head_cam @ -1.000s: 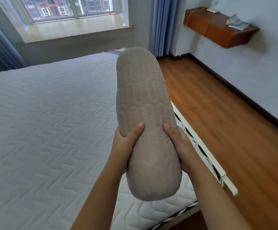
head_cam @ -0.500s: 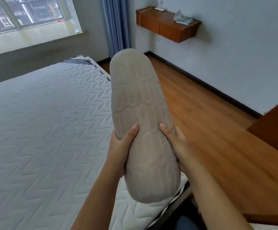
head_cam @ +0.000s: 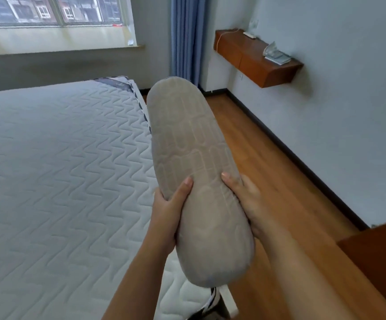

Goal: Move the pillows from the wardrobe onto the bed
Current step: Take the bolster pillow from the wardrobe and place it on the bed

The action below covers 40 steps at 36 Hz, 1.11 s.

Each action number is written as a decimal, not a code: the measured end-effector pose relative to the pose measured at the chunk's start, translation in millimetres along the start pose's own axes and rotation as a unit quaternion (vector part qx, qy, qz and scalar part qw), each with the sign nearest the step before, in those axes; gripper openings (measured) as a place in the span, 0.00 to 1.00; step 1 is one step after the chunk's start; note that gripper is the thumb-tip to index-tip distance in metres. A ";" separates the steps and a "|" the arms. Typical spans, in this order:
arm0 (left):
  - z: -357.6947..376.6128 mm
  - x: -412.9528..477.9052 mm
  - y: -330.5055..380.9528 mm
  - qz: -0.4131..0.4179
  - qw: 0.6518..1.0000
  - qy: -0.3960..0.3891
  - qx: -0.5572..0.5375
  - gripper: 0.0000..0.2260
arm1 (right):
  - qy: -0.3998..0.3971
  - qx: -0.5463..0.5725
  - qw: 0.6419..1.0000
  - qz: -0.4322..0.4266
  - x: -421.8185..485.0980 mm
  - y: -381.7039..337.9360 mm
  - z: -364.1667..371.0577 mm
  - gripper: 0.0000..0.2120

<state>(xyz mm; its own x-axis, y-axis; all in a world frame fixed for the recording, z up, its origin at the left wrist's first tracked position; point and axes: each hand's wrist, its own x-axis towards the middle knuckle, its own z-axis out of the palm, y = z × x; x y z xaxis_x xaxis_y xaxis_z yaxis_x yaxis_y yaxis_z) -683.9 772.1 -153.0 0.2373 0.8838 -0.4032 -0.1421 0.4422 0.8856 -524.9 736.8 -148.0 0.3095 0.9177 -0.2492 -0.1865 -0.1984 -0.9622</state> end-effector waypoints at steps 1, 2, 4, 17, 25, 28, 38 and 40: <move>4.3 1.2 0.4 0.004 1.000 0.007 -0.003 0.40 | -0.007 0.000 1.000 -0.001 3.1 -1.2 -3.6 0.28; 7.2 1.9 1.6 0.007 1.000 0.014 -0.003 0.40 | -0.014 0.001 1.000 -0.002 5.5 -2.1 -5.7 0.29; 9.7 3.6 4.5 0.013 1.000 0.019 0.002 0.40 | -0.036 0.000 0.999 -0.010 8.8 -1.7 -7.3 0.32; -4.0 19.5 6.4 0.001 0.997 0.043 0.069 0.37 | 0.002 0.074 0.997 -0.038 14.5 24.8 16.2 0.27; 38.3 28.3 -12.1 -0.004 0.996 0.054 0.069 0.41 | -0.009 0.102 0.995 -0.012 30.9 26.5 -28.4 0.30; 62.8 32.7 -21.3 -0.004 0.994 0.070 0.084 0.41 | -0.007 0.120 0.993 -0.005 40.0 32.7 -53.3 0.26; 209.6 74.0 -69.5 0.009 0.990 0.140 0.021 0.37 | -0.070 0.059 0.995 0.030 105.1 17.2 -202.7 0.19; 248.8 83.6 -75.7 0.023 0.989 0.144 -0.009 0.38 | -0.089 0.036 0.994 0.044 121.3 2.2 -238.1 0.28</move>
<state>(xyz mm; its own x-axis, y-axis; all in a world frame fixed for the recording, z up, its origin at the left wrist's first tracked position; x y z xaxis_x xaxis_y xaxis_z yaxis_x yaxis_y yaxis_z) -414.2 774.6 -196.4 -0.0536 0.9085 -0.4145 -0.1649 0.4014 0.9009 -265.8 765.7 -206.5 0.1197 0.9459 -0.3016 -0.2742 -0.2605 -0.9257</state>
